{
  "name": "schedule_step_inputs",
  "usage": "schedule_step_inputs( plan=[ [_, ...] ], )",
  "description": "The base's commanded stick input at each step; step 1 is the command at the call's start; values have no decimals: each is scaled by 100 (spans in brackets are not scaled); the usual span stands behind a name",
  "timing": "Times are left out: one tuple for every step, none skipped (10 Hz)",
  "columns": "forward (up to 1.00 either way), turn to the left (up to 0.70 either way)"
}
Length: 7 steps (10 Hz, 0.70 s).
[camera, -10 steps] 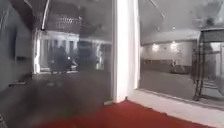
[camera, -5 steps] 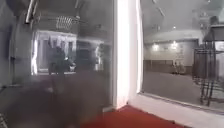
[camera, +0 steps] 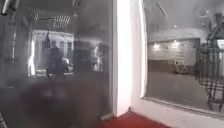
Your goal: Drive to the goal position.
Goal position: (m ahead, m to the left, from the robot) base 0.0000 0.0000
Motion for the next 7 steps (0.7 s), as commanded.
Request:
schedule_step_inputs(
  plan=[
    [45,0],
    [45,0],
    [45,0],
    [45,0],
    [18,27],
    [0,45],
    [0,45]
  ],
)
